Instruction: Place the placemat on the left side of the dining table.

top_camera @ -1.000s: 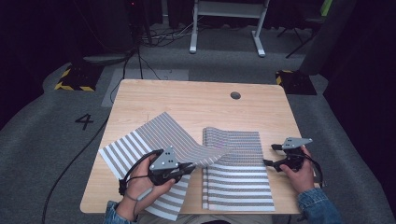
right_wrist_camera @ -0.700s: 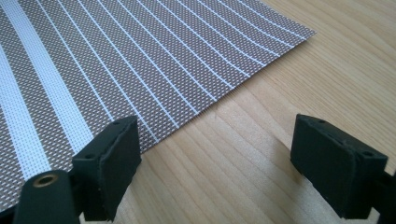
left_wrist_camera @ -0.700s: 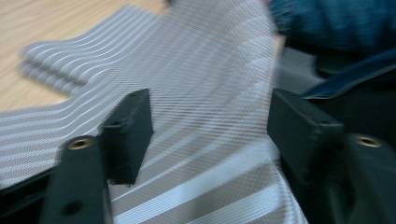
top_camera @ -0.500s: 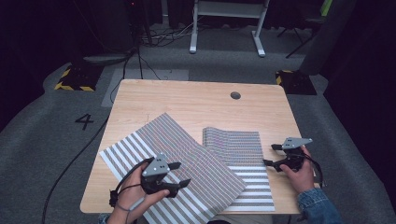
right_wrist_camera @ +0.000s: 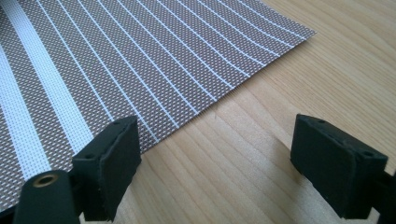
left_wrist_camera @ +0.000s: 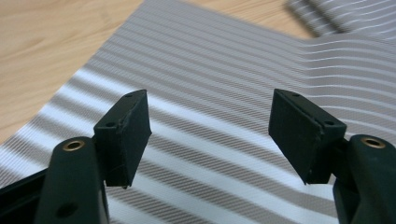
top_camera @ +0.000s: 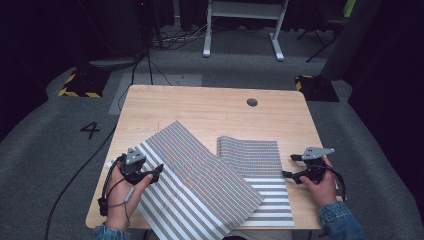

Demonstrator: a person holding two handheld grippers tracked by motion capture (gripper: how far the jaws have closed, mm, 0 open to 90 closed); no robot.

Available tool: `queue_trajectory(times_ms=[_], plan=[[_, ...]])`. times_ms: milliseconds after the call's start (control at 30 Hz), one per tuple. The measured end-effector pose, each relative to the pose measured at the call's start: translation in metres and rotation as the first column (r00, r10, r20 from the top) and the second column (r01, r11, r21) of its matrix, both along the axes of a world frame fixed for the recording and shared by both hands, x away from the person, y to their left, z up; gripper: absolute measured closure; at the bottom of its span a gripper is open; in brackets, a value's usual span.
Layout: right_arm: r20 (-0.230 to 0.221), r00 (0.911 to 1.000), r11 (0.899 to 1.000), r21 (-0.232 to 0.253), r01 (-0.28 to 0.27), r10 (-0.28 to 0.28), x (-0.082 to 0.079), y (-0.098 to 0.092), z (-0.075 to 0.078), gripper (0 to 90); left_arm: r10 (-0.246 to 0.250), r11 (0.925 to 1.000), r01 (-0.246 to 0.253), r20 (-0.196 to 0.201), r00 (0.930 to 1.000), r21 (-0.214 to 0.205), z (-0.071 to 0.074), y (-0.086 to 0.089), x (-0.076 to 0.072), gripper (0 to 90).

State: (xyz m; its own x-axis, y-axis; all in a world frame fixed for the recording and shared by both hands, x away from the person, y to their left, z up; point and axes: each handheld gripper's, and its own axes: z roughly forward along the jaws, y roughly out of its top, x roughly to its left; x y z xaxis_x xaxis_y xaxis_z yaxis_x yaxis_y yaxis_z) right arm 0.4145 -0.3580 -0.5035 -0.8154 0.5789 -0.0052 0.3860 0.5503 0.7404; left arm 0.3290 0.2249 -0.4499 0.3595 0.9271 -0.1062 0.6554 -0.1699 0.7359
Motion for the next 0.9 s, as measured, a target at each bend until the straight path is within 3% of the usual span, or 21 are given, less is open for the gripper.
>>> queue_trajectory(times_ms=[100,267,500,567,633,733,800,900], plan=[[0.0,1.0,1.0,0.0,0.0,0.0,0.0,0.0,0.0,16.2,0.059,0.9982,-0.058,-0.031,0.9978,0.009,-0.01,0.008,0.006,29.5],[0.0,1.0,1.0,0.0,0.0,0.0,0.0,0.0,0.0,16.2,0.132,0.9895,-0.126,-0.088,0.9874,0.071,-0.026,0.018,0.012,28.3],[0.0,1.0,1.0,0.0,0.0,0.0,0.0,0.0,0.0,16.2,0.237,0.9678,-0.219,-0.153,0.9594,0.124,-0.04,0.028,0.013,25.4],[0.0,1.0,1.0,0.0,0.0,0.0,0.0,0.0,0.0,16.2,0.246,0.9666,-0.231,-0.148,0.9579,0.11,-0.041,0.028,0.013,24.5],[0.0,1.0,1.0,0.0,0.0,0.0,0.0,0.0,0.0,16.2,0.242,0.9662,-0.223,-0.152,0.9584,0.128,-0.041,0.028,0.014,24.5],[0.0,1.0,1.0,0.0,0.0,0.0,0.0,0.0,0.0,16.2,0.264,0.9593,-0.243,-0.154,0.9521,0.143,-0.04,0.024,0.015,25.4],[0.0,1.0,1.0,0.0,0.0,0.0,0.0,0.0,0.0,16.2,0.27,0.9588,-0.25,-0.153,0.9507,0.135,-0.04,0.022,0.016,25.7],[0.0,1.0,1.0,0.0,0.0,0.0,0.0,0.0,0.0,16.2,0.257,0.9619,-0.237,-0.148,0.9551,0.136,-0.041,0.023,0.017,25.9]])
